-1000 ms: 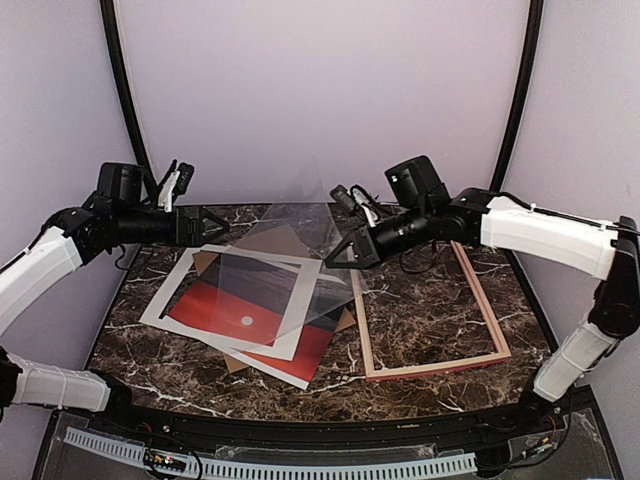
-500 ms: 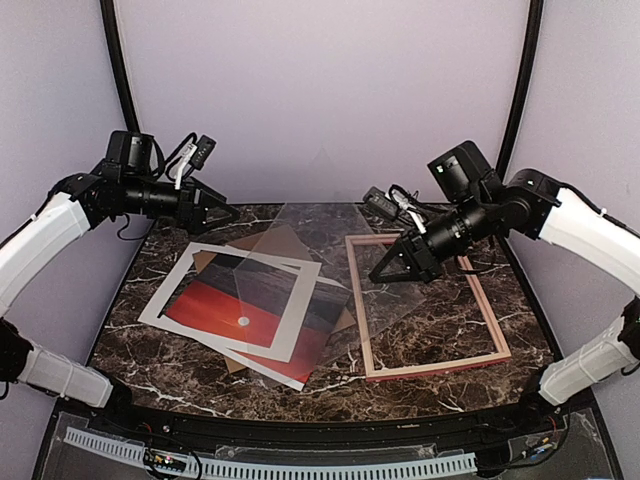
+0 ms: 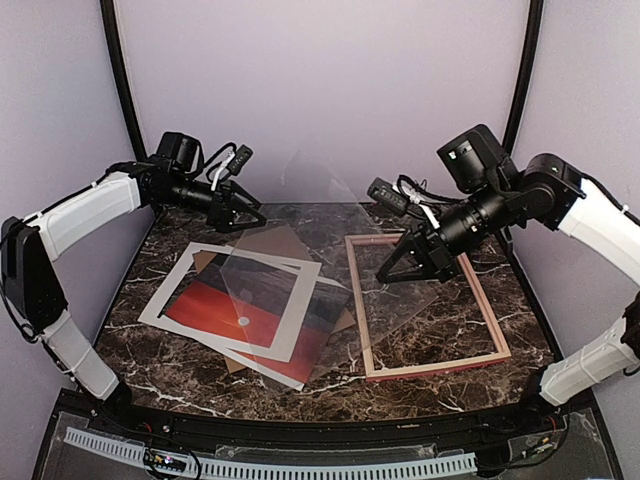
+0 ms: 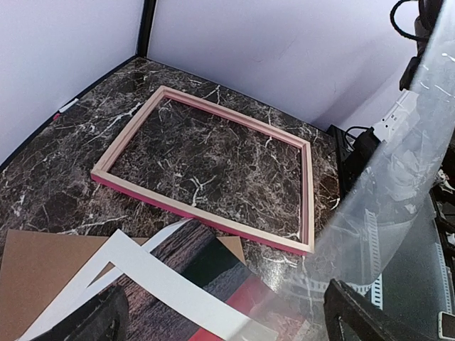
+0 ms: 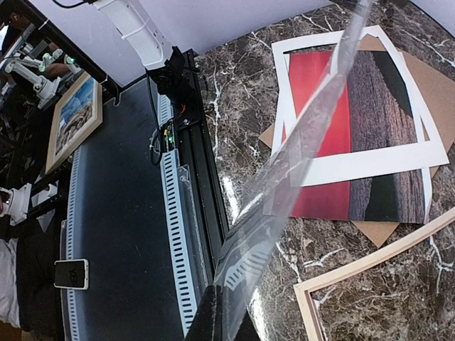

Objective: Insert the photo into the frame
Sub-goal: Pass from the right arm to the left

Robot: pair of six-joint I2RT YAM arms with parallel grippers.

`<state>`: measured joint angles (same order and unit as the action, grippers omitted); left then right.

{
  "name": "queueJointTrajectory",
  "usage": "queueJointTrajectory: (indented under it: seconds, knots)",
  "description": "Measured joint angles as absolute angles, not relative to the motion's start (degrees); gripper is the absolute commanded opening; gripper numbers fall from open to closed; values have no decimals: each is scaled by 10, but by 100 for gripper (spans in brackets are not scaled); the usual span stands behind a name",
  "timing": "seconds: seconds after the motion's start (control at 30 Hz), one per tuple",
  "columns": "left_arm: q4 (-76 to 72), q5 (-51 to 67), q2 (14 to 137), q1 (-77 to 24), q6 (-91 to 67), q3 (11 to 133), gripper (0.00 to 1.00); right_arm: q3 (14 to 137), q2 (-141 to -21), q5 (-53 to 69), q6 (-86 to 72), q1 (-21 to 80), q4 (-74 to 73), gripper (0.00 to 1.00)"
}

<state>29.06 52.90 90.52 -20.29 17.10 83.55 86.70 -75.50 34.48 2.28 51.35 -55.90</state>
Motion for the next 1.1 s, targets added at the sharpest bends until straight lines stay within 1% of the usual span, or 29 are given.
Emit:
queueJointTrajectory:
  seconds: [0.1, 0.17, 0.2, 0.23, 0.27, 0.3, 0.37, 0.5, 0.6, 0.7, 0.77, 0.97, 1.1]
  knots:
    - [293, 554, 936, -206, 183, 846, 89, 878, -755, 344, 30, 514, -570, 0]
    - [296, 571, 948, -211, 191, 846, 82, 884, -755, 340, 32, 514, -576, 0]
    - [298, 578, 951, -214, 195, 846, 76, 886, -755, 337, 32, 514, -578, 0]
    - [298, 584, 952, -217, 198, 844, 73, 888, -755, 335, 32, 514, -580, 0]
    - [297, 592, 951, -220, 200, 842, 66, 889, -755, 333, 32, 512, -582, 0]
    - [295, 598, 949, -222, 200, 839, 63, 891, -755, 331, 32, 510, -583, 0]
    - [281, 611, 944, -227, 201, 821, 53, 894, -755, 331, 32, 506, -590, 0]
    - [260, 631, 933, -227, 194, 776, 46, 898, -755, 328, 32, 489, -609, 0]
    - [251, 637, 920, -227, 188, 754, 42, 902, -755, 325, 36, 477, -619, 0]
    - [237, 641, 897, -227, 180, 733, 34, 903, -755, 321, 40, 465, -625, 0]
    - [234, 643, 882, -227, 176, 726, 30, 904, -756, 316, 42, 455, -633, 0]
    - [227, 644, 857, -227, 173, 719, 29, 904, -767, 300, 47, 432, -648, 0]
    - [227, 642, 852, -227, 172, 713, 32, 904, -774, 283, 46, 420, -653, 0]
